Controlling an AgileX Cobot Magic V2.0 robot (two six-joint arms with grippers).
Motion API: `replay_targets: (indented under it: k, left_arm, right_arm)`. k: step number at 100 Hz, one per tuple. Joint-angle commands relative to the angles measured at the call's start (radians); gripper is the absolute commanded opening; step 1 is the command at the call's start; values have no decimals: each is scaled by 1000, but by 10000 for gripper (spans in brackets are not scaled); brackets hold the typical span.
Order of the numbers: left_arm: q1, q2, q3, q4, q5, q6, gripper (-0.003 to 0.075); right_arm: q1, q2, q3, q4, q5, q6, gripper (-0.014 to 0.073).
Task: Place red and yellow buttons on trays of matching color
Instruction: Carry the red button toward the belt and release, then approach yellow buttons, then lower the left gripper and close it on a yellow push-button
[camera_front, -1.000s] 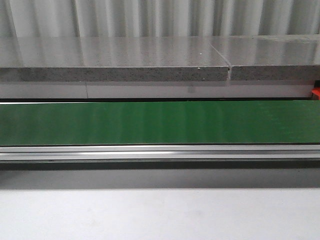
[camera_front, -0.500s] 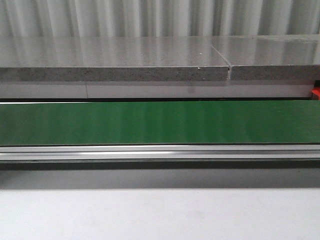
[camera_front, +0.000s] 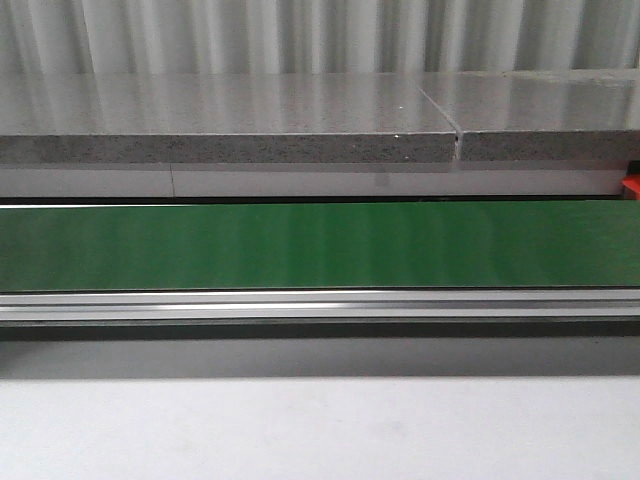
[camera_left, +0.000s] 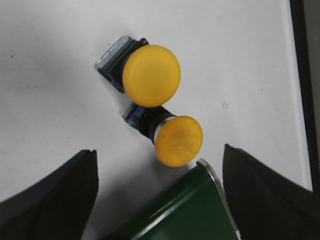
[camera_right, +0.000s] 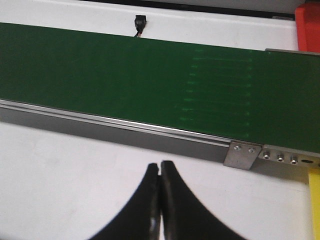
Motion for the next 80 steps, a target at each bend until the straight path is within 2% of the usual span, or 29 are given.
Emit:
replay_targets:
  k: [1,33,80]
  left_arm:
    - [0,-33,-33,-51,-43,-14,501]
    - [0,31,-37,-61,-95,-23,501]
    - [0,130,-135,-57,-81,-23,501]
  right_arm:
    - [0,4,-24,6,-61,-12,-69]
    - [0,4,-24,6,-61,-12,-69]
    - [0,4,-24,6,-61,-12,-69]
